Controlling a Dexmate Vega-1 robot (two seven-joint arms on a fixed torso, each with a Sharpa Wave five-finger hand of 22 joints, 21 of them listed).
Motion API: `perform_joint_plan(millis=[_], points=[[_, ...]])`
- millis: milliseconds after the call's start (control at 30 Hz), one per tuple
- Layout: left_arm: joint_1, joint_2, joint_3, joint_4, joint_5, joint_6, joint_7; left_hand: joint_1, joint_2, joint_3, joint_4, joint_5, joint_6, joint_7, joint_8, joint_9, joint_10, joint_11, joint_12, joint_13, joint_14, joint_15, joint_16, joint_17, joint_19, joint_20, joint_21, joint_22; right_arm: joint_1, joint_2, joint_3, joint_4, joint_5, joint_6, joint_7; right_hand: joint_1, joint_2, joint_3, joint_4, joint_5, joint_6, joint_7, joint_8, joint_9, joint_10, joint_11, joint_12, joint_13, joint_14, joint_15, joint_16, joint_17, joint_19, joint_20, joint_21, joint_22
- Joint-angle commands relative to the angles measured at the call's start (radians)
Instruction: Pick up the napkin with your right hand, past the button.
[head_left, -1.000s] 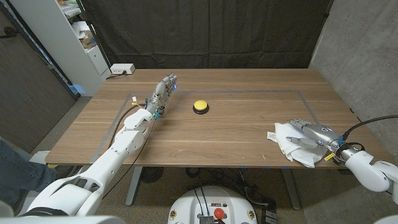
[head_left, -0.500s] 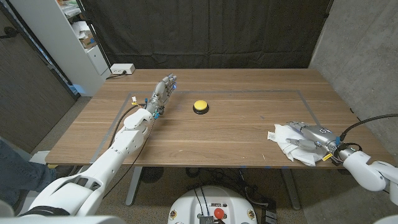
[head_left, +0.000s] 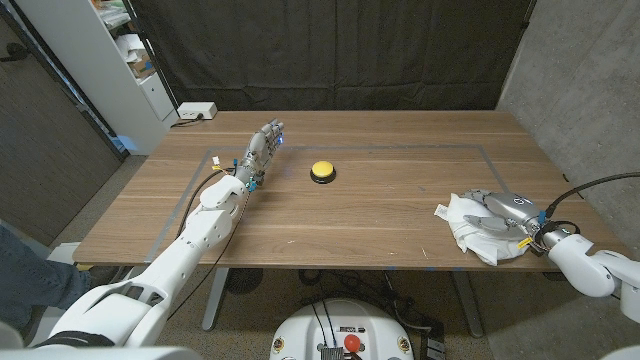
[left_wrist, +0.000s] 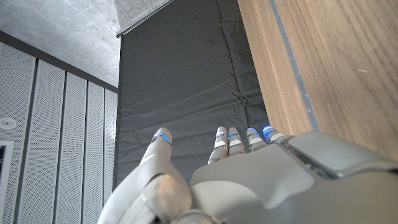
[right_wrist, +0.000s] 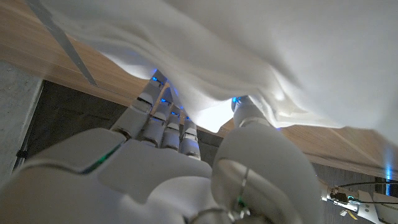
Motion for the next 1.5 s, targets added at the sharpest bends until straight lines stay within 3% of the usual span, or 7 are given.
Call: perform_joint_plan(millis=[33,233,367,567,700,967,1500], points=[[-0.006,-0.010,0.000,0.013,0.001,-0.007,-0.002,0.013,-0.001,-0.005,0.000,0.001,0.003,0.006,-0.002,0.003,0.002,-0.003,-0.002,0.004,-0.010,0.001,-0.001,0.003,-0.015,0.009,0.001,0.003,0.054,-0.030,-0.061,0.004,0.000,-0.012,-0.033,0.093,0.024,-0.006,0.004,-0.013,0.101,-0.008,0.033,0.018,0.055,-0.013,0.033,0.021,0.047,-0.064,0.055,0.058,0.043,-0.035,0.013,0.003],[-0.006,-0.009,0.000,0.011,0.003,-0.002,-0.001,0.013,0.000,-0.006,0.000,0.001,0.004,0.005,-0.002,0.003,0.003,-0.003,-0.002,0.005,-0.011,0.001,0.000,0.003,-0.017,0.012,0.001,0.003,0.083,-0.035,-0.086,0.009,-0.012,-0.006,-0.066,0.192,0.050,-0.030,0.009,-0.025,0.209,-0.016,0.073,0.048,0.182,-0.030,0.113,0.059,0.114,-0.092,0.128,0.139,0.076,-0.084,0.030,0.009],[-0.003,-0.008,-0.001,0.005,0.005,-0.002,0.003,0.013,0.000,-0.007,0.000,0.001,0.004,0.002,-0.002,0.003,0.003,-0.004,-0.003,0.005,-0.011,0.000,0.000,0.003,-0.018,0.012,0.002,0.003,0.103,-0.035,-0.102,0.012,-0.019,0.001,-0.085,0.240,0.069,-0.048,0.014,-0.031,0.222,-0.028,0.078,0.070,0.277,-0.048,0.184,0.094,0.202,-0.132,0.177,0.194,0.112,-0.129,0.060,0.018],[0.001,-0.003,-0.004,-0.006,0.003,0.000,0.005,0.013,0.000,-0.008,0.000,0.001,0.004,0.001,-0.002,0.003,0.003,-0.007,-0.003,0.005,-0.012,-0.003,-0.001,0.003,-0.018,0.012,0.002,0.003,0.131,-0.039,-0.123,0.011,-0.022,0.010,-0.090,0.277,0.084,-0.073,0.018,-0.033,0.243,-0.044,0.083,0.094,0.366,-0.071,0.269,0.144,0.265,-0.146,0.216,0.257,0.138,-0.151,0.097,0.031],[0.004,-0.002,-0.005,-0.012,0.002,0.001,0.008,0.013,0.001,-0.009,0.000,0.001,0.004,0.003,-0.002,0.003,0.004,-0.006,-0.002,0.005,-0.013,-0.002,-0.001,0.003,-0.018,0.013,0.002,0.003,0.142,-0.042,-0.130,0.007,-0.022,0.013,-0.099,0.314,0.090,-0.095,0.017,-0.032,0.282,-0.056,0.103,0.124,0.369,-0.089,0.326,0.203,0.302,-0.156,0.245,0.319,0.147,-0.159,0.132,0.049],[0.004,-0.004,-0.004,-0.012,0.001,-0.002,0.008,0.014,0.001,-0.010,0.000,0.001,0.003,0.005,-0.002,0.003,0.001,-0.003,-0.004,0.005,-0.013,0.001,0.000,0.003,-0.019,0.016,0.003,0.003,0.129,-0.062,-0.115,-0.013,-0.009,0.004,-0.126,0.384,0.104,-0.106,0.016,-0.025,0.285,-0.066,0.119,0.173,0.338,-0.100,0.400,0.300,0.301,-0.165,0.233,0.391,0.124,-0.159,0.181,0.075],[-0.002,-0.013,0.004,-0.006,0.002,-0.011,0.000,0.014,0.002,-0.012,0.001,0.001,0.004,0.003,-0.002,0.003,0.001,-0.005,-0.004,0.005,-0.013,-0.001,0.000,0.003,-0.020,0.015,0.003,0.003,-0.037,-0.111,0.044,-0.081,0.048,-0.049,-0.189,0.413,0.110,-0.117,0.027,-0.024,0.280,-0.068,0.128,0.208,0.315,-0.107,0.449,0.365,0.305,-0.164,0.211,0.435,0.106,-0.158,0.221,0.089]])
